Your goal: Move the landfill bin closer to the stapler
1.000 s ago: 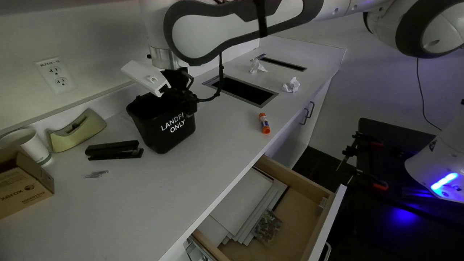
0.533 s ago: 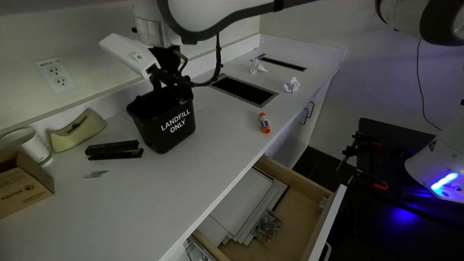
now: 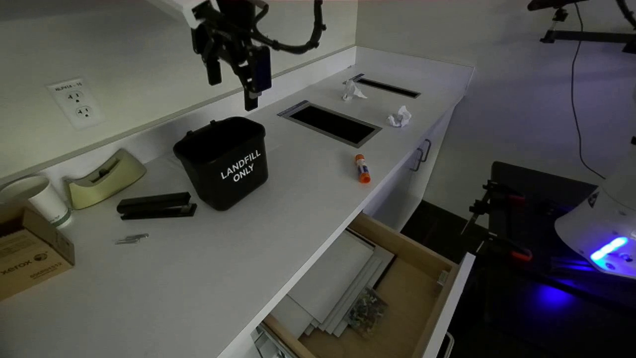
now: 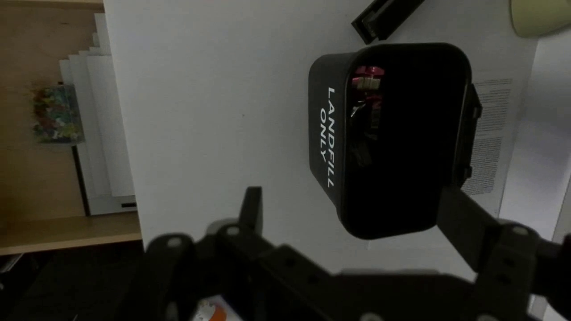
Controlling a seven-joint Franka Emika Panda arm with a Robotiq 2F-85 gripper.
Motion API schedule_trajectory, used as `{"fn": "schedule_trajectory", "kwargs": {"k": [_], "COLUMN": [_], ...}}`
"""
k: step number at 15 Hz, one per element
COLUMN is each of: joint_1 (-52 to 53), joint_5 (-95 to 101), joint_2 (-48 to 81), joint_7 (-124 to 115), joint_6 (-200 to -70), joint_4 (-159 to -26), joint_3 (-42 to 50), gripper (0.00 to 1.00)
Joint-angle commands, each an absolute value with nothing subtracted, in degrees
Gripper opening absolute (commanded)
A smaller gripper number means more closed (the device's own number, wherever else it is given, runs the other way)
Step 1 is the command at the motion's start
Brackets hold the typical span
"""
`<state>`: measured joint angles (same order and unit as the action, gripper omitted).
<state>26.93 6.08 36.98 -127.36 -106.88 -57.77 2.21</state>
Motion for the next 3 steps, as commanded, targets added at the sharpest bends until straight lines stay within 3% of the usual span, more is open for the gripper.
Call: {"fn": "schedule_trajectory", "kwargs": {"k": [1, 3], "joint_1": [28.26, 28.35], "joint_5": [7.41, 7.53], "joint_2": [26.74, 23.36], "joint_7": [-130.81, -131.14], "joint_6": [-109.33, -110.44], "joint_4": [-71.17, -75.8], "joint_3": [2.85, 2.64], "gripper": [1.0, 1.0]}}
